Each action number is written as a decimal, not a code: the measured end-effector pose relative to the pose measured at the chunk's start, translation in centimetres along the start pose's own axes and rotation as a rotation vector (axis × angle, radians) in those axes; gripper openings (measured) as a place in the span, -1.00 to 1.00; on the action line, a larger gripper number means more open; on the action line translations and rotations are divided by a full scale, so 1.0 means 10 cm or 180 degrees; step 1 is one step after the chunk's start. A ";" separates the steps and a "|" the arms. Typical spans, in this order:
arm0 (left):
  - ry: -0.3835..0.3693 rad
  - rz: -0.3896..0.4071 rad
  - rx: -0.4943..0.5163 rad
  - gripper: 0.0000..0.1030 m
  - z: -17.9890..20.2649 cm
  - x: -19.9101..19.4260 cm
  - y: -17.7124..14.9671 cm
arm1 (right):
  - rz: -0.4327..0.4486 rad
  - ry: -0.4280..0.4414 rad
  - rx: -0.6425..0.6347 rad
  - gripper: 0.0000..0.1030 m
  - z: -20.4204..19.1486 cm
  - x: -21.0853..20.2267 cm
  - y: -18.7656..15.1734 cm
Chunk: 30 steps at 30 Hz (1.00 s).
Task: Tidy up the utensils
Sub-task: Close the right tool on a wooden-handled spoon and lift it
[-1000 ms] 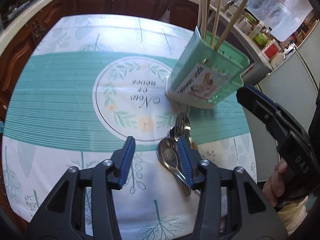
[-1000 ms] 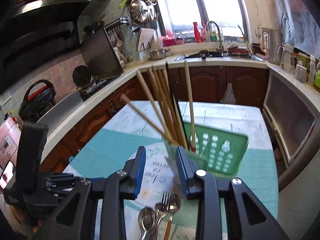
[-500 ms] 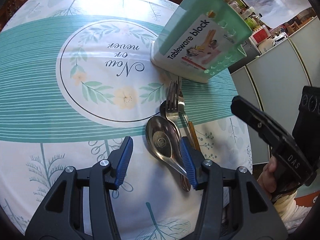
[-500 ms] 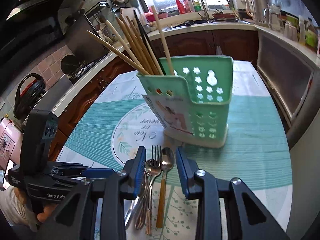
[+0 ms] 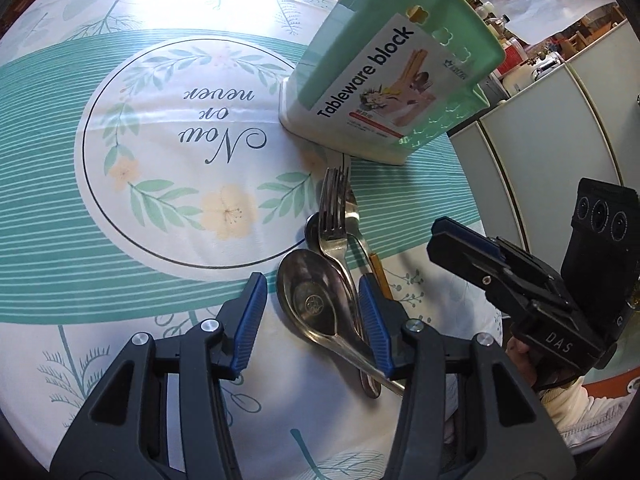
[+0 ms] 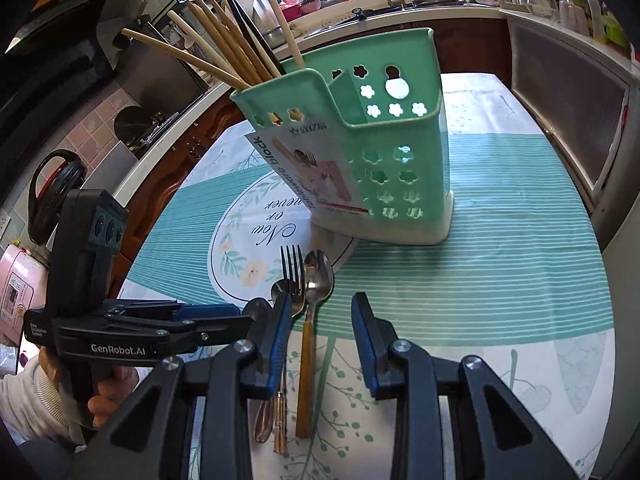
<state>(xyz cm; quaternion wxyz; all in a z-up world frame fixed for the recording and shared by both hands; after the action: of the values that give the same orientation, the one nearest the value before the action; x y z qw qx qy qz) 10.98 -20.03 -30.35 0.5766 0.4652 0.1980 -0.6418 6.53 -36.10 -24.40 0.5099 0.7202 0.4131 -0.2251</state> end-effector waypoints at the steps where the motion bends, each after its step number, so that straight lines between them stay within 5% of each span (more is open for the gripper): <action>1: -0.0008 -0.0007 0.0014 -0.15 0.01 0.01 0.01 | -0.0015 0.0009 -0.0001 -0.40 0.00 0.01 0.00; 10: 0.0269 -0.0072 0.0323 -0.59 0.08 0.06 0.10 | -0.0122 0.0043 -0.0048 -0.40 -0.04 0.10 -0.06; 13: 0.0482 -0.0111 0.0414 -0.94 0.08 0.09 0.11 | -0.0159 0.0038 -0.0087 -0.40 -0.07 0.12 -0.08; 21: 0.0551 0.0020 0.0498 -0.99 0.19 0.01 0.04 | -0.0468 -0.0011 -0.0121 -0.41 -0.16 0.23 -0.10; 30: 0.0936 0.0372 0.0928 -1.00 0.40 -0.26 -0.01 | -0.1008 -0.0066 -0.0003 -0.65 -0.16 0.47 -0.07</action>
<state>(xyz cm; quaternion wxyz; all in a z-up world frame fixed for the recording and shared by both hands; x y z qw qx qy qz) 9.17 -21.72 -26.32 0.5044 0.6429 0.1577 -0.5544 8.41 -32.80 -27.74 0.4726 0.6435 0.5163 -0.3099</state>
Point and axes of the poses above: each gripper's, at about its wrist camera, not at the fingertips, and x roughly the way its jaws point, z to its right, y to its top, the point moved 7 cm from there along x, roughly the way its jaws point, and after that the axes turned 1 degree about -z, right-handed, at the moved point
